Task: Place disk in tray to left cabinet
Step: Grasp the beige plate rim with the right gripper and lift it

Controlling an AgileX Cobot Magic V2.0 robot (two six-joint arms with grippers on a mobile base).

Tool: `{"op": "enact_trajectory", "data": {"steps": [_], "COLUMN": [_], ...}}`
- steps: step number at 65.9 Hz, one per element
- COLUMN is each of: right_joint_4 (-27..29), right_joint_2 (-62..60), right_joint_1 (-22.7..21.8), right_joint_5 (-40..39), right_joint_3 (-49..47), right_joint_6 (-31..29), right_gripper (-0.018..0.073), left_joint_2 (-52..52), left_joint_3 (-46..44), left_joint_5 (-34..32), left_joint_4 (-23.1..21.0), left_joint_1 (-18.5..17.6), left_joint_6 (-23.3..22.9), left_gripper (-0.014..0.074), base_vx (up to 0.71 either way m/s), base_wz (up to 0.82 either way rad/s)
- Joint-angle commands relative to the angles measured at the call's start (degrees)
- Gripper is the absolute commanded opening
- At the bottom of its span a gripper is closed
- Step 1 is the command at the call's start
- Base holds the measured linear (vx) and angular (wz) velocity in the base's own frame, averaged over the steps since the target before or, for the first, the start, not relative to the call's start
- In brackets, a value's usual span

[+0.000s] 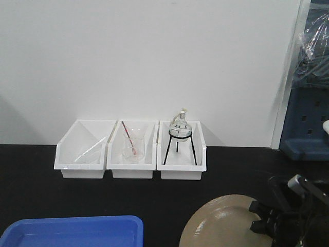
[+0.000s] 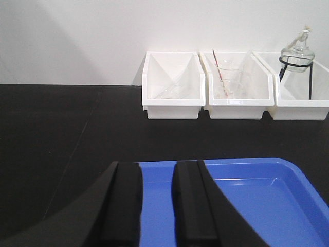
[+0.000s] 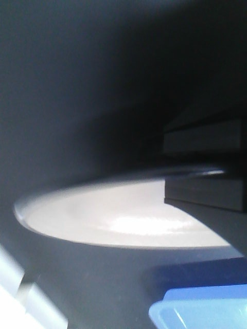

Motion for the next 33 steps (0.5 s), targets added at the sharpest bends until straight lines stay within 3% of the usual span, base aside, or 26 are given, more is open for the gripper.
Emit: {"op": "enact_trajectory", "data": {"steps": [1, 8, 14, 28, 29, 33], "right_joint_4": [3.35, 7.45, 11.15, 17.21, 18.07, 18.08], "right_joint_2": [-3.81, -3.56, -2.54, 5.59, 10.29, 13.46], "right_joint_1": [-0.05, 0.82, 4.13, 19.64, 25.41, 28.55], "right_joint_5": [1.99, 5.59, 5.82, 1.28, -0.26, -0.65], "right_joint_3": [-5.15, -9.83, -13.26, -22.73, -27.0, -29.68], "right_joint_6": [-0.45, -0.39, -0.51, -0.71, -0.71, -0.71], "right_gripper": [-0.0005, -0.0005, -0.0004, -0.0004, -0.0004, -0.0004], "left_joint_2": [0.61, 0.61, 0.61, 0.61, 0.61, 0.61], "left_joint_3": [-2.05, -2.05, -2.05, -2.05, -2.05, -2.05], "left_joint_5": [-4.57, -4.57, -4.57, -4.57, -4.57, -4.57], "left_joint_4": [0.0, 0.0, 0.0, -0.69, -0.69, -0.69], "left_joint_1": [-0.22, -0.22, -0.22, -0.22, -0.22, -0.22], "left_joint_6": [-0.05, -0.05, -0.05, -0.05, -0.05, -0.05], "left_gripper": [0.032, 0.032, 0.032, 0.032, 0.032, 0.032], "base_vx": [0.0, 0.0, 0.0, 0.0, 0.0, 0.0], "base_wz": [0.0, 0.0, 0.0, 0.0, 0.0, 0.0]}}
